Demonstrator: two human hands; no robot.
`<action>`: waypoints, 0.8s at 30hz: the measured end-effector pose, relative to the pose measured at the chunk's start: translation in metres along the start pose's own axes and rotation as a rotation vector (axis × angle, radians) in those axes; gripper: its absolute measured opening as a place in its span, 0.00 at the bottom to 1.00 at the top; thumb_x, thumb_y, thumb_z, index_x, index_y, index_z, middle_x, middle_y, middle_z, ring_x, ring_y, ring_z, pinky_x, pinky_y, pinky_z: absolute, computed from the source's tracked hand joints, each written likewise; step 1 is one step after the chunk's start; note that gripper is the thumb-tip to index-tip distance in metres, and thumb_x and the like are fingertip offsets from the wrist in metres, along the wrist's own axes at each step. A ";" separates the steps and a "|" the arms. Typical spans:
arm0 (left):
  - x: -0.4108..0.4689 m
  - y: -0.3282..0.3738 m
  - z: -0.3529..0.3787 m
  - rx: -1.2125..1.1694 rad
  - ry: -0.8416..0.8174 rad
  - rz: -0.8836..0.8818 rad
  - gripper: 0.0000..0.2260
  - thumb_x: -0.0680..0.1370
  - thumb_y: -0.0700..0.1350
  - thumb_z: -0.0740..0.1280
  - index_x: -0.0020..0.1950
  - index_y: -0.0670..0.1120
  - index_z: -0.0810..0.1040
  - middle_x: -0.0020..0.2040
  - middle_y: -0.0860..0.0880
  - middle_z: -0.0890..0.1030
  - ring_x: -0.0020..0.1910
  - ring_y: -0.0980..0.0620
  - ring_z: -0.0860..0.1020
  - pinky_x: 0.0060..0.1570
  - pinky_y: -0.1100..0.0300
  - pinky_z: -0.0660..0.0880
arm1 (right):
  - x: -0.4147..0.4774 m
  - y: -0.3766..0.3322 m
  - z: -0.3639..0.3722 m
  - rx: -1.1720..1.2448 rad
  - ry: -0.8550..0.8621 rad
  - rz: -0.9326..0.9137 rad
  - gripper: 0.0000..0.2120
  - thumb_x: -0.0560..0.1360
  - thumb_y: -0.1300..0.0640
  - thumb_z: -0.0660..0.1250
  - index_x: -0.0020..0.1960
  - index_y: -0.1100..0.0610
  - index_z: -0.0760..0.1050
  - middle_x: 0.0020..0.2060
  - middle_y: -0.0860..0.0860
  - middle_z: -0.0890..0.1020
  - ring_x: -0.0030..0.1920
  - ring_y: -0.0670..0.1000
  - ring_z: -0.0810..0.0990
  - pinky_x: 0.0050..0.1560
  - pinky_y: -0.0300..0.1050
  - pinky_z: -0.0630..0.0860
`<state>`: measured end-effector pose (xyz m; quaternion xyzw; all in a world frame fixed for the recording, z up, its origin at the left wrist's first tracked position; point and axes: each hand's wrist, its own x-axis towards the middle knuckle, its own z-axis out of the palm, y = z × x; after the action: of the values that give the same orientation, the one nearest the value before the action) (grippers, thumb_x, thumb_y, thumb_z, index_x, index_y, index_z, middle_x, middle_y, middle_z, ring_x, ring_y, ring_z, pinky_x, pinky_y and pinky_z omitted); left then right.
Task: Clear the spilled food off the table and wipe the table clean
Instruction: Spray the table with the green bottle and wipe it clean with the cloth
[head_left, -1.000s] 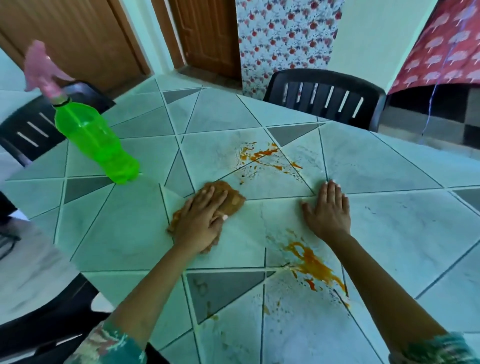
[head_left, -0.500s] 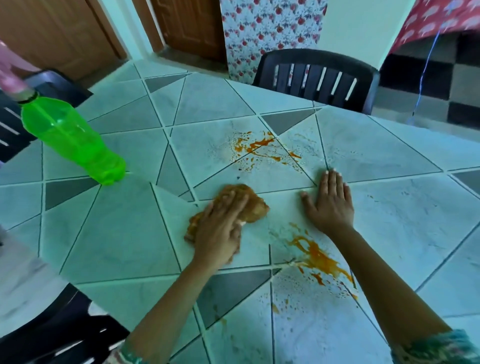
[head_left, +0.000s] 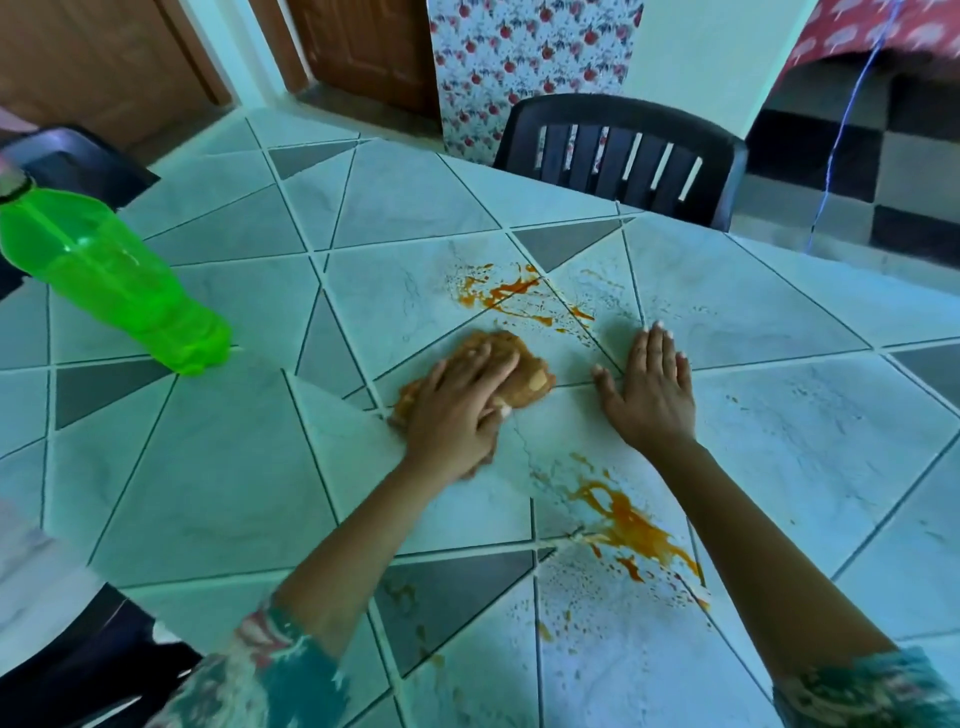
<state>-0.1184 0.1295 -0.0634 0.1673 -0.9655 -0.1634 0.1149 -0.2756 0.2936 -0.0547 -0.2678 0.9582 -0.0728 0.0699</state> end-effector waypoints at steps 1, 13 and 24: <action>-0.003 -0.013 -0.006 0.010 0.022 -0.006 0.26 0.74 0.49 0.59 0.73 0.53 0.64 0.73 0.46 0.66 0.73 0.48 0.62 0.72 0.50 0.51 | 0.005 -0.002 -0.001 0.001 0.005 -0.003 0.39 0.76 0.37 0.39 0.76 0.63 0.42 0.76 0.58 0.44 0.76 0.54 0.42 0.73 0.48 0.38; 0.013 0.024 0.018 -0.005 0.089 -0.013 0.26 0.73 0.48 0.55 0.72 0.52 0.67 0.71 0.44 0.69 0.71 0.47 0.67 0.71 0.52 0.55 | 0.011 0.003 0.011 -0.030 0.007 -0.003 0.44 0.70 0.34 0.32 0.76 0.62 0.41 0.76 0.57 0.45 0.76 0.53 0.42 0.73 0.48 0.38; 0.111 -0.103 -0.038 -0.034 0.265 -0.635 0.23 0.79 0.45 0.59 0.74 0.49 0.62 0.73 0.45 0.66 0.72 0.45 0.62 0.72 0.52 0.55 | 0.011 0.003 0.012 -0.026 0.011 -0.008 0.42 0.72 0.36 0.36 0.76 0.63 0.42 0.76 0.59 0.45 0.76 0.54 0.42 0.73 0.48 0.37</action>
<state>-0.1806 -0.0130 -0.0464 0.4773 -0.8390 -0.1840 0.1853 -0.2848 0.2892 -0.0680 -0.2723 0.9583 -0.0619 0.0610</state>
